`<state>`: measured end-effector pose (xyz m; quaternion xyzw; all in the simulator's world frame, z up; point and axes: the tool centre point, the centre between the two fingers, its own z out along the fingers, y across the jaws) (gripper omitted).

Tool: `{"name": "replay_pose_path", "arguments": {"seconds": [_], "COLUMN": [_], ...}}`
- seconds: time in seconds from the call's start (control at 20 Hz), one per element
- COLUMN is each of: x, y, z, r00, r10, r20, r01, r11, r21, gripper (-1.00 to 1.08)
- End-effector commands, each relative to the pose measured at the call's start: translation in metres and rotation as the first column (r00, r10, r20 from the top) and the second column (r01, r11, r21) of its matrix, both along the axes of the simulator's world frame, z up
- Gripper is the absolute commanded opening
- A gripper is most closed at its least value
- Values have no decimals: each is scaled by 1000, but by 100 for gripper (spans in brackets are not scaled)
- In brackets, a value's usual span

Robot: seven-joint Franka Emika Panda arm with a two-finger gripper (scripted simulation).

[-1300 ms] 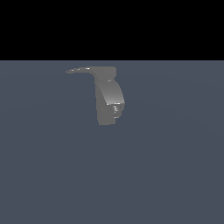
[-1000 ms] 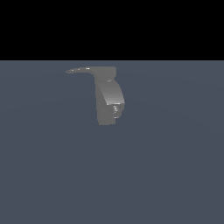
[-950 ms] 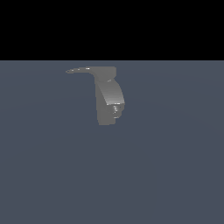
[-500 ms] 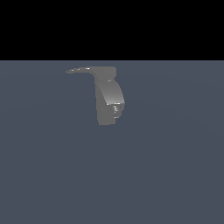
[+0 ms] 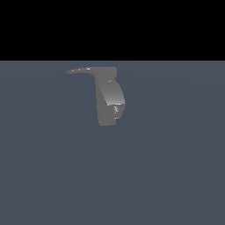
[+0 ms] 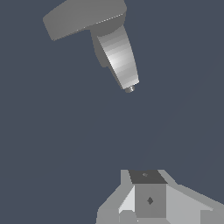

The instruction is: Turn on the faucet by rotating a designated handle.

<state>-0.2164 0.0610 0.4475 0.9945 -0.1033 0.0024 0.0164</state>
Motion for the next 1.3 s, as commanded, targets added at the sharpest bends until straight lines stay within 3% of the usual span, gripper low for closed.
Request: {"name": "replay_pose_path", "arguments": {"seconds": [0.0, 0.6, 1.25], "x": [8, 58, 122], "y": [12, 62, 100], "z": [-8, -46, -85], "r00": [999, 961, 866], "r10": [-49, -276, -500], "r20": [0, 1, 0], "r01": [49, 276, 500], "r11": [999, 961, 866], "r21": [2, 12, 23], "gripper": [-100, -100, -100]}}
